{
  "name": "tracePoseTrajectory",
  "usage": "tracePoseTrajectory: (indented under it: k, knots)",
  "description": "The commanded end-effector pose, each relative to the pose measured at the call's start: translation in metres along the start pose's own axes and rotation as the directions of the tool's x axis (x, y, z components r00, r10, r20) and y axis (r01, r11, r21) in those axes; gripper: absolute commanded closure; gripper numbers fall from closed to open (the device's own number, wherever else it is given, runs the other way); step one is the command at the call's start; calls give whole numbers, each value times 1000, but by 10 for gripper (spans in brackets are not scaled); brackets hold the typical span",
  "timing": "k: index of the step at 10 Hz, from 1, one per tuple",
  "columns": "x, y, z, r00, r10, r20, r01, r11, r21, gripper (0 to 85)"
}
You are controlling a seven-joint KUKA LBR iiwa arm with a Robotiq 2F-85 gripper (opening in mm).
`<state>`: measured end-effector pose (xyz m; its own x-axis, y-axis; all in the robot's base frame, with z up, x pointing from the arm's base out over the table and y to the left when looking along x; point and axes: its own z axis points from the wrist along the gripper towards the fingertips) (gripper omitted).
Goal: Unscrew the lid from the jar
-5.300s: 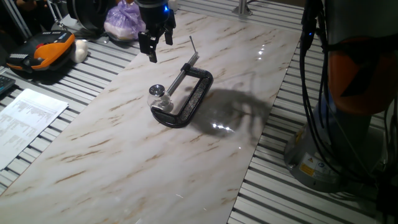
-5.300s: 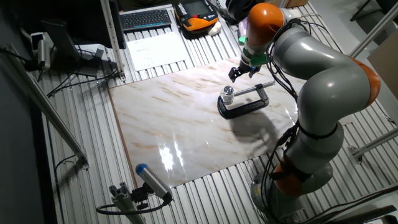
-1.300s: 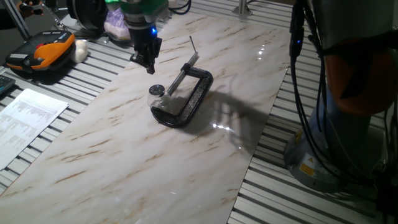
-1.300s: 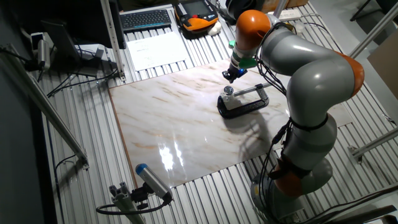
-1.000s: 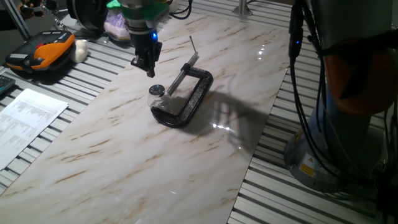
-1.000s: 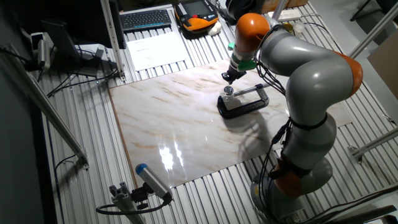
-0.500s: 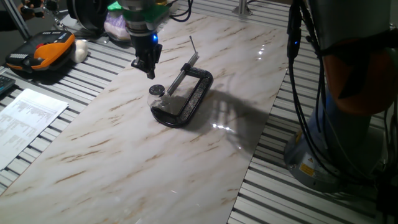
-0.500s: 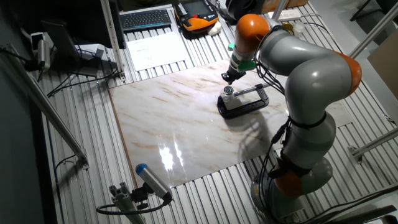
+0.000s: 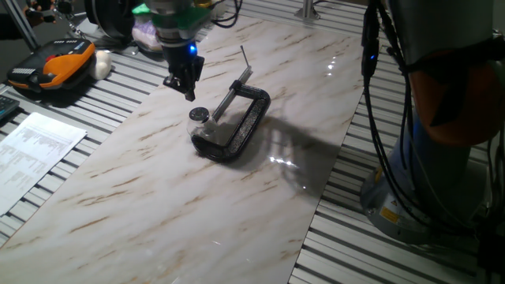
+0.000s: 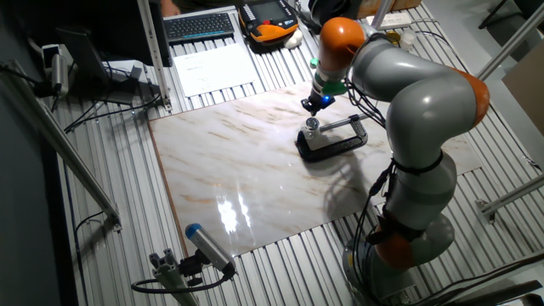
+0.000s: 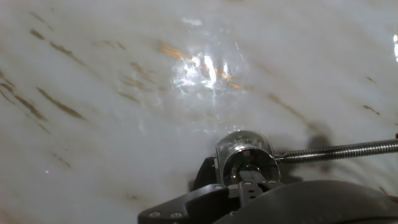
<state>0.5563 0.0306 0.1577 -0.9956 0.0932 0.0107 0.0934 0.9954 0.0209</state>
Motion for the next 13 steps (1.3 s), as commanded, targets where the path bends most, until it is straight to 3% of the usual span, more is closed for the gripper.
tracePoseTrajectory:
  k: [1,5,7,9,10,13]
  knots:
    - [-2,0,-2,1000,6,-1,-6,1000,-12,850]
    - [-17,-9,-3,1000,1,-3,-1,999,-33,850]
    - [-17,-10,-5,1000,-4,4,4,1000,-24,850]
    - [-17,-10,-5,999,-35,34,35,999,7,850]
    - [-17,-10,-5,996,-51,72,49,998,27,850]
    - [-17,-10,-5,996,-57,64,57,998,5,850]
